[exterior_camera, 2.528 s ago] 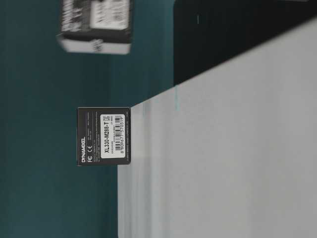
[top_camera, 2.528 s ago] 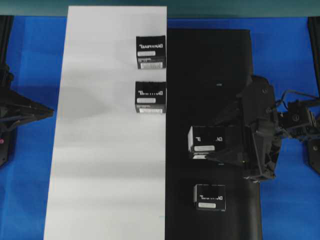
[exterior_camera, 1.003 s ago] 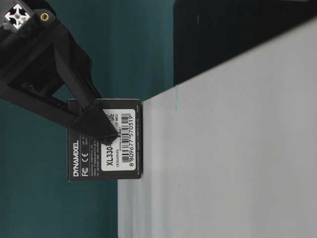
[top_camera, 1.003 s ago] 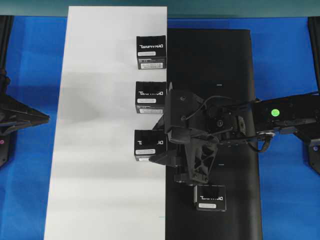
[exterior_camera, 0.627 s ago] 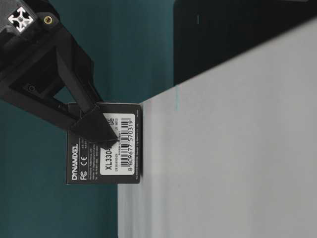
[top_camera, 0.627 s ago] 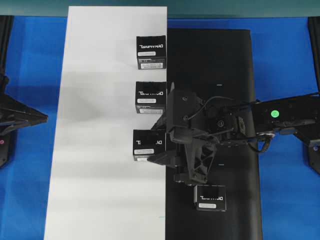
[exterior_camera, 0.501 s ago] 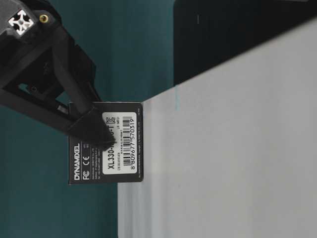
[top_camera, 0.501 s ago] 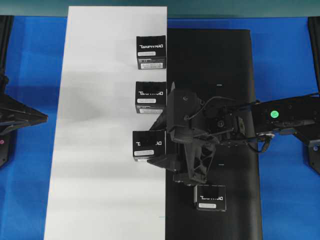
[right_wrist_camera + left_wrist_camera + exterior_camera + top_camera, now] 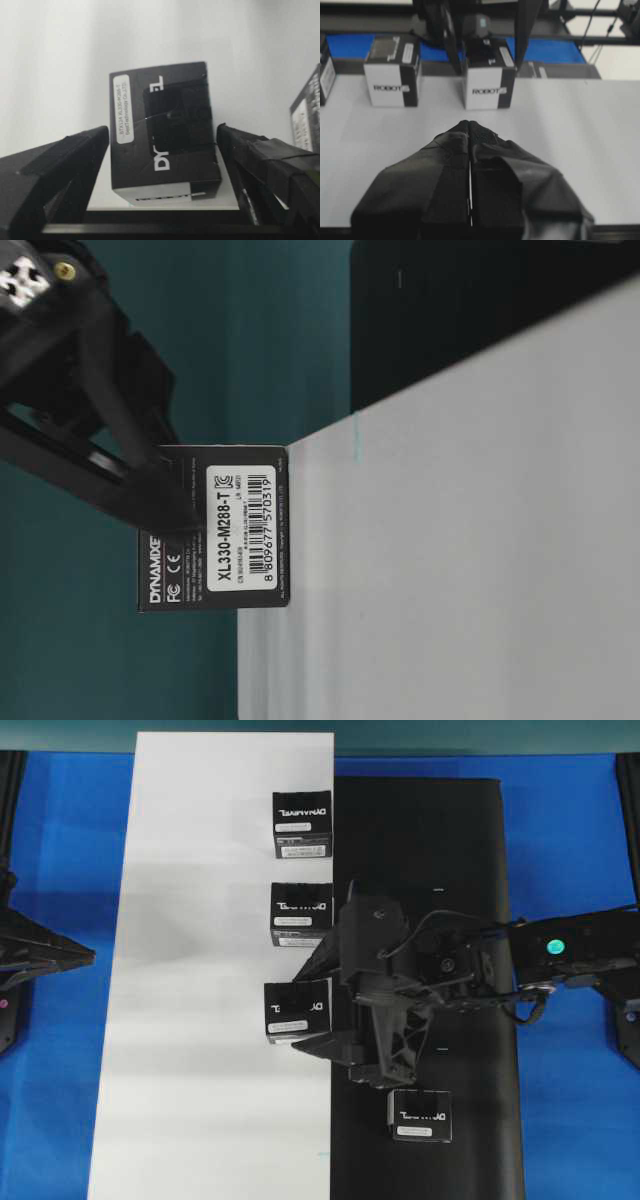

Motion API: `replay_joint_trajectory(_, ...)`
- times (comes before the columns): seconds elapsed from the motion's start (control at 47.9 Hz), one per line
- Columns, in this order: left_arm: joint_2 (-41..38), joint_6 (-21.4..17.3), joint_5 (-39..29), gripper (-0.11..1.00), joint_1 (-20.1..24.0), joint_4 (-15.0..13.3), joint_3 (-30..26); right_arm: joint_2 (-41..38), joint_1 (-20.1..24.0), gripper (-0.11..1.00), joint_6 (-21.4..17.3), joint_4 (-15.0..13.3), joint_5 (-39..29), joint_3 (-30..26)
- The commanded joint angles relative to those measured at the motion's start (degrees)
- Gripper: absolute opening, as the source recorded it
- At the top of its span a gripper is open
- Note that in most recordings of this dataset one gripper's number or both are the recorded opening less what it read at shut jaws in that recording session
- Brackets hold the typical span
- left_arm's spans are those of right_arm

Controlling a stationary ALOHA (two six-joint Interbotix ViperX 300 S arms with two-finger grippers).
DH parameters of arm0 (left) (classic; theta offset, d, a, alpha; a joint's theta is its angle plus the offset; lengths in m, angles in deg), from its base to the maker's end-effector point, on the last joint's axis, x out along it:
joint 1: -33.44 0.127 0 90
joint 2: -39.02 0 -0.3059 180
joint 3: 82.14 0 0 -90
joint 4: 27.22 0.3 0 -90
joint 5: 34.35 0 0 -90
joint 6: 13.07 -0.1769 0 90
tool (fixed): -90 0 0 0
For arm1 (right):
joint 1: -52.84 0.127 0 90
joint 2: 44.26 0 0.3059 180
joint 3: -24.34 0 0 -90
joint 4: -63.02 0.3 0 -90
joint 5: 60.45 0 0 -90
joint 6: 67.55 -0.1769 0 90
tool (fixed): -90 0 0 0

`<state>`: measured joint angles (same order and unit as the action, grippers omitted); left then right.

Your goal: Place the box from the black base onto the white base.

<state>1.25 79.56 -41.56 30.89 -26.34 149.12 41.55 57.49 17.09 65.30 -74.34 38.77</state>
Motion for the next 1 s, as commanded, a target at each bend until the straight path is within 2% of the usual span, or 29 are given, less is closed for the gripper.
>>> replay_joint_trajectory(0.0, 0.3, -0.1, -1.0, -0.05, -0.4, 0.2, -1.8, 2.5, -0.7, 0.99, 0.3, -0.2, -0.4, -0.1)
replay_joint_trajectory(0.251, 1.8, -0.1, -2.5, -0.05, -1.3, 0.2, -2.3, 10.6, -1.6, 0.99, 3.3, -0.2, -1.9, 2.9)
replay_joint_trajectory(0.439, 1.8, -0.1, -2.6, -0.05, -1.4, 0.2, -2.4, 16.4, -1.7, 0.99, 3.6, -0.2, -2.9, 6.5)
replay_joint_trajectory(0.669, 1.8, -0.2, -2.6, -0.05, -1.6, 0.2, -2.3, 23.9, -1.8, 0.99, 3.4, -0.2, -1.0, 13.1)
replay_joint_trajectory(0.982, 1.9, 0.0, -2.7, -0.05, -1.5, 0.3, -2.3, 30.9, -2.5, 0.99, 3.3, -0.2, -3.6, 17.6)
